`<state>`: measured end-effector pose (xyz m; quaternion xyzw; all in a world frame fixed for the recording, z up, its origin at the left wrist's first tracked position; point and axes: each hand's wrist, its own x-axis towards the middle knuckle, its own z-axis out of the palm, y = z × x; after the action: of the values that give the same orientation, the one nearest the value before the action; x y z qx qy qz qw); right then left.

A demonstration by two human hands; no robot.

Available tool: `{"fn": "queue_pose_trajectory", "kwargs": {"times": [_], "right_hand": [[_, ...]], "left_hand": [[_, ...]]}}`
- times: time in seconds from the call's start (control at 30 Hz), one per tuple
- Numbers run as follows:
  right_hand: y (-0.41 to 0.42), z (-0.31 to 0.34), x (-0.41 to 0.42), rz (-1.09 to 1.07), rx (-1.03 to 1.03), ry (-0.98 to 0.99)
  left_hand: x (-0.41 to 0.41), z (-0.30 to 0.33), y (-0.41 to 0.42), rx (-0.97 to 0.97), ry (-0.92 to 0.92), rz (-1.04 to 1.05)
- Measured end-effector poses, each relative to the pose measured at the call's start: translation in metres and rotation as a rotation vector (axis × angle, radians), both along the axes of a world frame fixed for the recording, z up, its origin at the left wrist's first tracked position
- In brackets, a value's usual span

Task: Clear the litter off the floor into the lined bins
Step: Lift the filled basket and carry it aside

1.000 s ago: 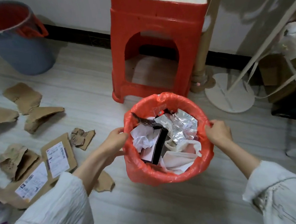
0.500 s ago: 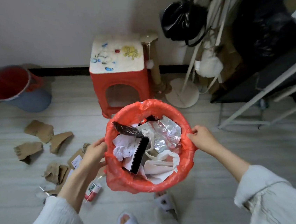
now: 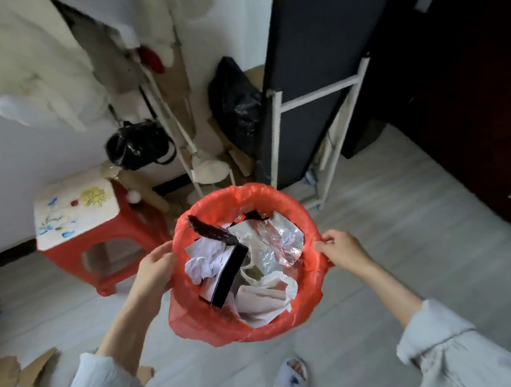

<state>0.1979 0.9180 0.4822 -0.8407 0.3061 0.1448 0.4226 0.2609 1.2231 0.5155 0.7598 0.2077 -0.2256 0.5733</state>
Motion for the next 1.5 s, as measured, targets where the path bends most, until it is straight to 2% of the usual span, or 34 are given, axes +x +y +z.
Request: {"fn": "queue_pose_trajectory", "kwargs": {"times": [0.23,0.47,0.77,1.17,1.4,1.5], "right_hand": [[-0.156,0.033,-0.061,-0.309,-0.044,-0.062],[-0.289,0.036,-0.132,-0.566,-0.055,-0.029],[-0.494,0.015,-0.194,-0.889,0.010,0.057],[-0.697,-0.011,-0.268,-1.080,0.087,0.162],[-0.810,-0.048,-0.313,-1.172,0.236,0.186],[-0.861,-0.066,-0.332,-1.164,0.226,0.192]], "left_hand": [[0.014,0.034,-0.181,-0.040,-0.083,-0.194],[0.009,0.034,-0.363,-0.044,-0.100,-0.471],[0.000,-0.024,-0.627,-0.039,-0.008,-0.686],[-0.043,-0.041,-0.891,0.043,0.116,-0.956],[-0.089,-0.074,-1.023,0.069,0.218,-0.994],[-0.112,-0.091,-1.079,0.135,0.203,-0.982]]}}
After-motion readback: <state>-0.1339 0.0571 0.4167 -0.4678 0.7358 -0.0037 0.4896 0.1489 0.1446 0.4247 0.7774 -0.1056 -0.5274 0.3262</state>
